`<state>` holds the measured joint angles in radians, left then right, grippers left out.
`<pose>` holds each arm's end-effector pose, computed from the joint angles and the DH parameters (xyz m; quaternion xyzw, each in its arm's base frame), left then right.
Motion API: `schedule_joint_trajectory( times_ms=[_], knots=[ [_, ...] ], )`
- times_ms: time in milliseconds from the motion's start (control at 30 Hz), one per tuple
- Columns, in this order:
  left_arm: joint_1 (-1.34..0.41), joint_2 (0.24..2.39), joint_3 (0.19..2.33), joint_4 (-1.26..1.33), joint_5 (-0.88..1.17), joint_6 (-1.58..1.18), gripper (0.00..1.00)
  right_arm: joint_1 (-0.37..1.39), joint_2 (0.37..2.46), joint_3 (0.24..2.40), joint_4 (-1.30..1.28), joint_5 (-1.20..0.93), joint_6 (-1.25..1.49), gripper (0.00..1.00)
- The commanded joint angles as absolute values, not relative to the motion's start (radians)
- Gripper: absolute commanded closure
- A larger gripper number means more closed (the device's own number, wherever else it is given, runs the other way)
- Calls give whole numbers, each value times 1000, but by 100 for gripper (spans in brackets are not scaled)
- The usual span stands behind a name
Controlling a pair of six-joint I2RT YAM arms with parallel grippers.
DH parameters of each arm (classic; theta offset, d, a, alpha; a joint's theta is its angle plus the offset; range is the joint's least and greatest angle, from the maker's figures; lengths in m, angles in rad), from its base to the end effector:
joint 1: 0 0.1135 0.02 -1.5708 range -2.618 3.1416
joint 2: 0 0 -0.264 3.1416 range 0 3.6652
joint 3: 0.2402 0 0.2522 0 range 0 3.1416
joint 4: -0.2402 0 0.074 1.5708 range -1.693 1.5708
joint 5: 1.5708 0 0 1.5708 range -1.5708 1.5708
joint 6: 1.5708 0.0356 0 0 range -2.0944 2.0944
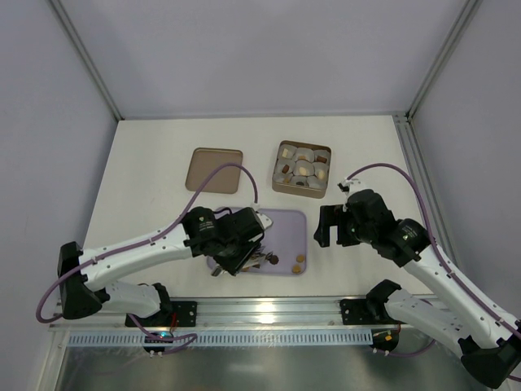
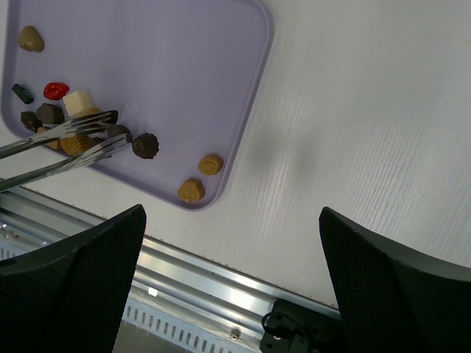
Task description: Pack the chocolate
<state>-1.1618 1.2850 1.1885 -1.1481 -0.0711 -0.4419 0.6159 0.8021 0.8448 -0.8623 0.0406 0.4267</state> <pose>0.0939 -0.2103 0.2992 0.3419 0.9249 -0.0922 0.1380 0.1261 0.0875 0.2936 -0.0804 0.9266 0.1663 0.3274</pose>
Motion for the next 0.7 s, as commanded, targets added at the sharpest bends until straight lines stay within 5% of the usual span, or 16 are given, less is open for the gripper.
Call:
schedule_joint_trajectory(
  times_ms=[0, 667],
  knots=[
    [-1170, 1290, 1186, -1157, -81, -453, 63, 614, 785, 847, -856, 34, 425, 0],
    [-1173, 1338, 1261, -1157, -181, -443, 77, 614, 761, 848, -854, 44, 431, 0]
  ],
)
